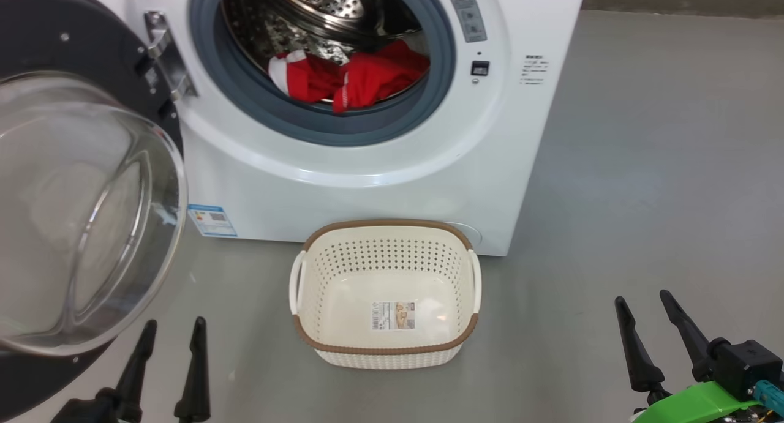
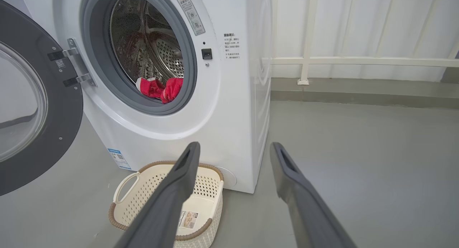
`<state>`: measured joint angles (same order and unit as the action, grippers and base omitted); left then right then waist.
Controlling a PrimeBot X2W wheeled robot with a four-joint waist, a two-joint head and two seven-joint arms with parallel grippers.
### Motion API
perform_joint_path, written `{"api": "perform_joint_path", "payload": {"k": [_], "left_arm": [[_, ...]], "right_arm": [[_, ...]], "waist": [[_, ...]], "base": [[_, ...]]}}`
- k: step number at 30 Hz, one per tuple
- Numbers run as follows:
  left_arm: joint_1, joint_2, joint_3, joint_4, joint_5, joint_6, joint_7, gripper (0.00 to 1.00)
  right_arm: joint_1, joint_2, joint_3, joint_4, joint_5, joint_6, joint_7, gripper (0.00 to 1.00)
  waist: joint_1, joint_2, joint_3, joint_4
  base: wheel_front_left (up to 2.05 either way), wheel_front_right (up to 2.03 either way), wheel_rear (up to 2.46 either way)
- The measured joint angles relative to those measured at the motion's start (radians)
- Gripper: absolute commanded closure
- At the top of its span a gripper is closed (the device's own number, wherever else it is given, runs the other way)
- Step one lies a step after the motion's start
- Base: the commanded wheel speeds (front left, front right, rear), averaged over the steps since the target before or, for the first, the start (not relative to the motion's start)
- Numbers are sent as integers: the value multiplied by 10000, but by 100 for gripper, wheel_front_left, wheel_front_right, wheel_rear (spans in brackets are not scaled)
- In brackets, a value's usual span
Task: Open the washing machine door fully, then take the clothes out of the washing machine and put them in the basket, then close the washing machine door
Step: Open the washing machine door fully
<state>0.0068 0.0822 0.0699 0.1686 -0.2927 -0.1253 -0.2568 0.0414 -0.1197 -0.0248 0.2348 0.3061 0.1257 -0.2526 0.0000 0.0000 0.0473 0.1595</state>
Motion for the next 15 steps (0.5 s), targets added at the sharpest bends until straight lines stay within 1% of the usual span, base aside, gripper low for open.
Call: {"api": "perform_joint_path", "payload": {"k": [15], "left_arm": [[376, 13, -706, -314, -178, 0, 0, 0]], "right_arm": [[173, -6, -313, -176, 4, 0, 0, 0]], "waist": [[0, 0, 3, -762]], "base": [[0, 0, 0]]}}
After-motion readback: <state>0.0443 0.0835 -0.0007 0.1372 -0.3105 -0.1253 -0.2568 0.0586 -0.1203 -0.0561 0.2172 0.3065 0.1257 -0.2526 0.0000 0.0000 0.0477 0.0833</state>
